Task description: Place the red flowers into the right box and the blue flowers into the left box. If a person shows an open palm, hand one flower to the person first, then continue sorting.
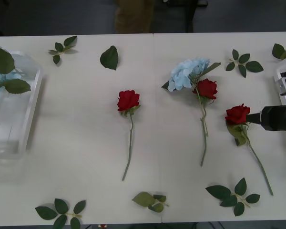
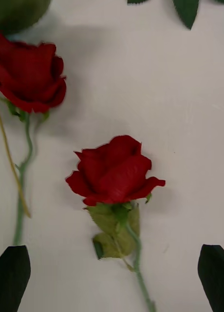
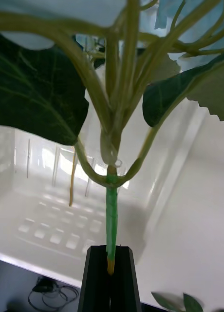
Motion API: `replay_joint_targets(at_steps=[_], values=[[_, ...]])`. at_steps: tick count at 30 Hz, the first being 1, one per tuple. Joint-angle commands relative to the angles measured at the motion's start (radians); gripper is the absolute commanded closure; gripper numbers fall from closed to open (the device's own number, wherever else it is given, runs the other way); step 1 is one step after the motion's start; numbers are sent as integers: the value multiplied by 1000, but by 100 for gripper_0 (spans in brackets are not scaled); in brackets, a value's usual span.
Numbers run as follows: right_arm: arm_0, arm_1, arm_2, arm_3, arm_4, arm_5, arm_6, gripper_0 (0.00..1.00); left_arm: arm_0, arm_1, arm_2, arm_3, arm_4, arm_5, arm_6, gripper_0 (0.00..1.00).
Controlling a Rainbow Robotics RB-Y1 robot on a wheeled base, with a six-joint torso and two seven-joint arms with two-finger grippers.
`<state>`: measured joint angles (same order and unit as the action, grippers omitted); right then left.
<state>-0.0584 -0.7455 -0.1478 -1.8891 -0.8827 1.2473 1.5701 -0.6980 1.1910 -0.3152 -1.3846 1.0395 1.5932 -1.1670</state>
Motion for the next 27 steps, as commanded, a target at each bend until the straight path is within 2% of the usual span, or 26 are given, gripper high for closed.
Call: replay_joint_targets(at_steps=[1,8,12,22,23,25,27], values=[[-67,-37,53,62,14,-2,64,0,77,-21,33,-4,-99,-95,-99,100],[-110,-38,177,145,44,-48,90,0,173,-27,33,12,-216,-245,-109,100],[-130,-37,237,202,62,-106,91,0,207,-27,33,48,-216,-323,-120,100],[-164,-37,304,324,90,-219,111,0,232,-21,39,58,-248,-369,-146,99],[-167,-37,309,332,90,-226,111,0,235,-21,39,59,-246,-377,-148,95],[-175,-37,323,360,93,-253,119,0,238,-21,39,62,-245,-392,-154,51],[-179,-37,337,374,93,-272,122,1,239,-21,41,65,-243,-392,-157,36]])
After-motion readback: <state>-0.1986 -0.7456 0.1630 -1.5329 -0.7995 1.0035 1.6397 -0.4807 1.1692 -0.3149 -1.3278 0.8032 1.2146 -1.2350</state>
